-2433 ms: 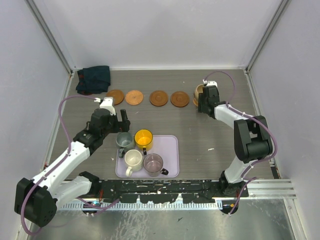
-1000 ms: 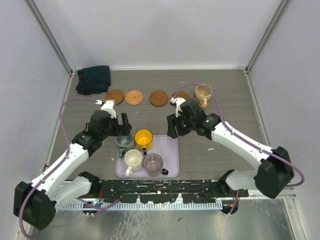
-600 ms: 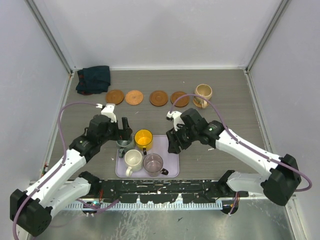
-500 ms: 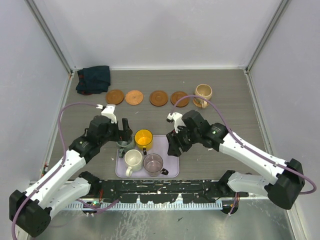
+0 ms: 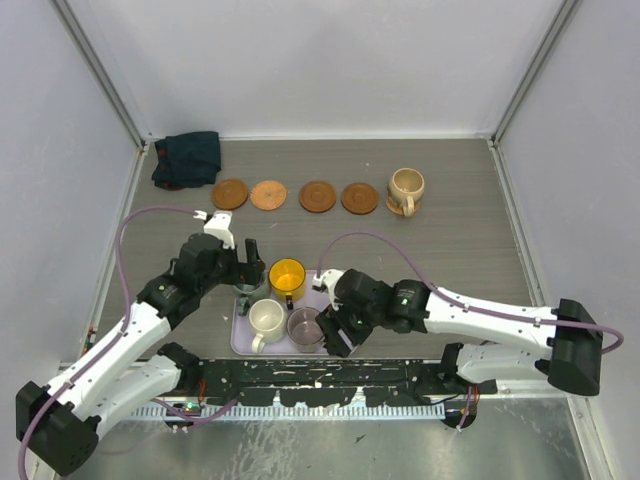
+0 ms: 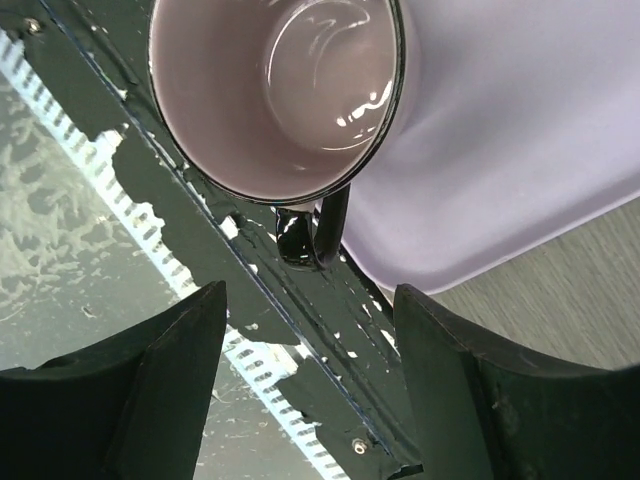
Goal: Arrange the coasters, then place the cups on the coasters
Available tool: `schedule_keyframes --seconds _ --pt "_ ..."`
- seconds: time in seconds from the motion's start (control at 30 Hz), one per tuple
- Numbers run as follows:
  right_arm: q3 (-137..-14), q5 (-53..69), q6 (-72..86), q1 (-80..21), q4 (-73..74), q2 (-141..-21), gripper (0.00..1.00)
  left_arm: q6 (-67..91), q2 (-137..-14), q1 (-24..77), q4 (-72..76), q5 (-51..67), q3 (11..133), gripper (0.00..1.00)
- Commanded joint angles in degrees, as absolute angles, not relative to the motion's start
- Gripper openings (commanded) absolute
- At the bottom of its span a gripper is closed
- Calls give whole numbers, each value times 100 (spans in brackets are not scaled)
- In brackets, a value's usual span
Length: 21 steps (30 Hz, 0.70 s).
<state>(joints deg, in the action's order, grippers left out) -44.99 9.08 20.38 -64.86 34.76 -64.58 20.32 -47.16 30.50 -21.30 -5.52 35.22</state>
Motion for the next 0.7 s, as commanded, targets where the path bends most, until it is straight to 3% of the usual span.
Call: schedule_keyframes --seconds 0.0,0.47,0.67 --pt "-4425 500 2407 -6749 2875 -6610 72 2059 -4504 3105 -2052 -675 3486 98" --pt "-4400 244 2302 -6949 2394 -7508 69 2171 -4465 3129 -1943 -713 3315 98" --pt "-4335 30 2341 -7017 2319 -7602 60 2196 -4457 3138 -1942 -720 3291 98"
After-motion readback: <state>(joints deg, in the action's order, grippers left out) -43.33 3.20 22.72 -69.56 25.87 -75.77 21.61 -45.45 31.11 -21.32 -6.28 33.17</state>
